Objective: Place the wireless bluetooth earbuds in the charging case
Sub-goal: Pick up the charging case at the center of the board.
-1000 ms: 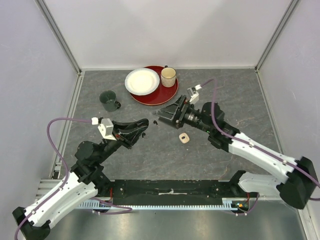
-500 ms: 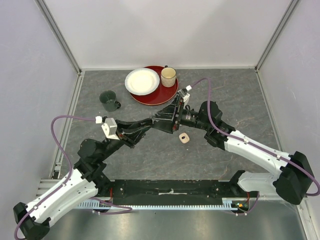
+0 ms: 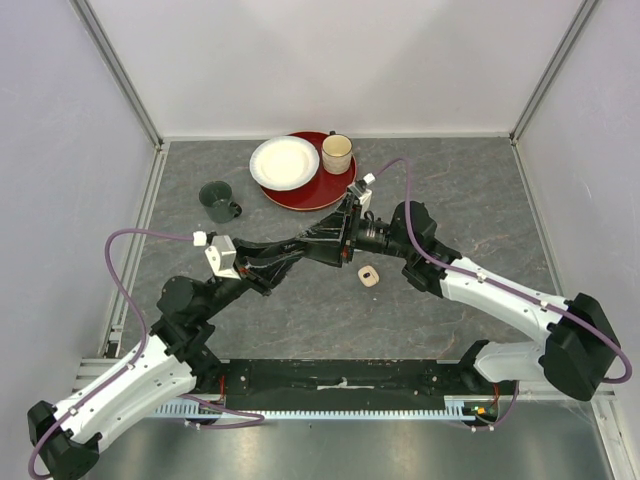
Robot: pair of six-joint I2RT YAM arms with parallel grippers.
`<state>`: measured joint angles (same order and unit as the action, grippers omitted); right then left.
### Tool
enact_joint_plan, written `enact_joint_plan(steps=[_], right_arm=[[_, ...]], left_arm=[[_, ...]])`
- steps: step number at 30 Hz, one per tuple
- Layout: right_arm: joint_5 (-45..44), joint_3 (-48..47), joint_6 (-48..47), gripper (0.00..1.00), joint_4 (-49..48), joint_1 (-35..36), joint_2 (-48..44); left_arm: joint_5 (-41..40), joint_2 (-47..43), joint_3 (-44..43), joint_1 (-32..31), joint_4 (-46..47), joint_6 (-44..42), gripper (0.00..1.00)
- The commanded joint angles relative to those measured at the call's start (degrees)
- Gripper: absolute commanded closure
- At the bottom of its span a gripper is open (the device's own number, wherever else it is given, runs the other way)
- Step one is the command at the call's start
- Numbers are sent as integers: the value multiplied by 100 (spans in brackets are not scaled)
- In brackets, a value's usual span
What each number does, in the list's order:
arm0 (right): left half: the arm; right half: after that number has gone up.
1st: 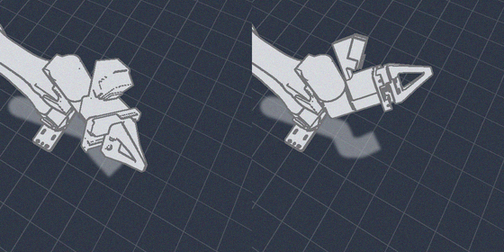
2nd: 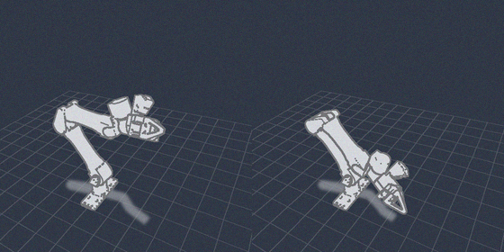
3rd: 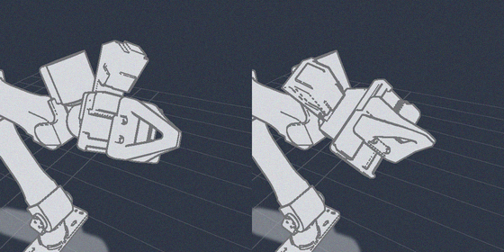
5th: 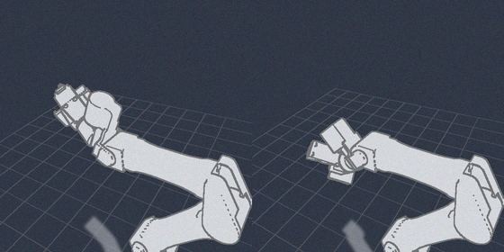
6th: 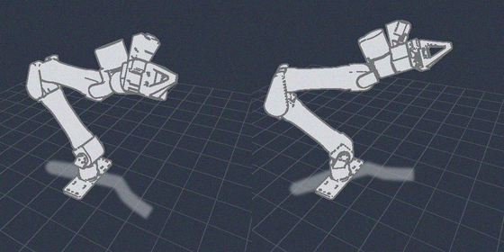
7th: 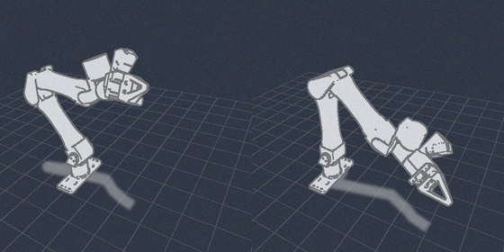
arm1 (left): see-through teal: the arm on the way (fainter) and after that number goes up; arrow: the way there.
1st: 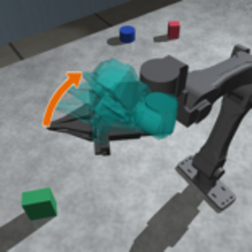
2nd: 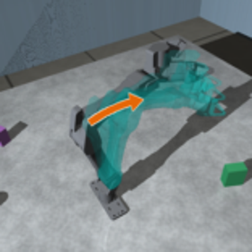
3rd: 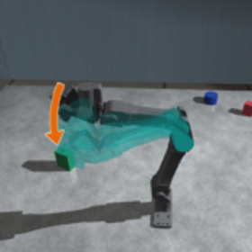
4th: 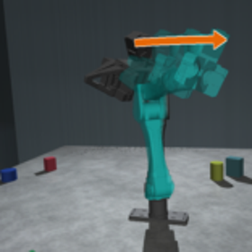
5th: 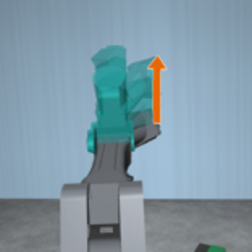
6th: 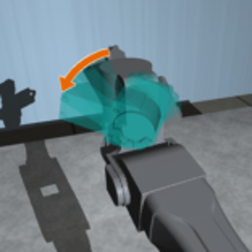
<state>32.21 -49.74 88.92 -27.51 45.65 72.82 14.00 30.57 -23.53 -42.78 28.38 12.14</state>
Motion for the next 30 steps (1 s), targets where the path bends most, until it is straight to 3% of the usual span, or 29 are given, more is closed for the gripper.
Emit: enact_joint_plan(steps=[1,12,19,23,25,30], right_arm=[[145,-1,248,30,-466,49,66],[146,130,537,38,-800,102,145],[172,192,661,62,-1222,137,198],[154,210,705,75,-1362,146,198],[119,254,784,80,-1476,146,198],[49,421,960,83,-1802,146,224]], left_arm=[[138,90,-161,-11,317,-142,98],[103,151,-143,-11,379,-151,98],[217,204,-117,-10,361,-72,98],[191,204,-99,-11,352,34,78],[165,169,-82,-2,361,78,61],[77,125,-29,-10,431,95,51]])
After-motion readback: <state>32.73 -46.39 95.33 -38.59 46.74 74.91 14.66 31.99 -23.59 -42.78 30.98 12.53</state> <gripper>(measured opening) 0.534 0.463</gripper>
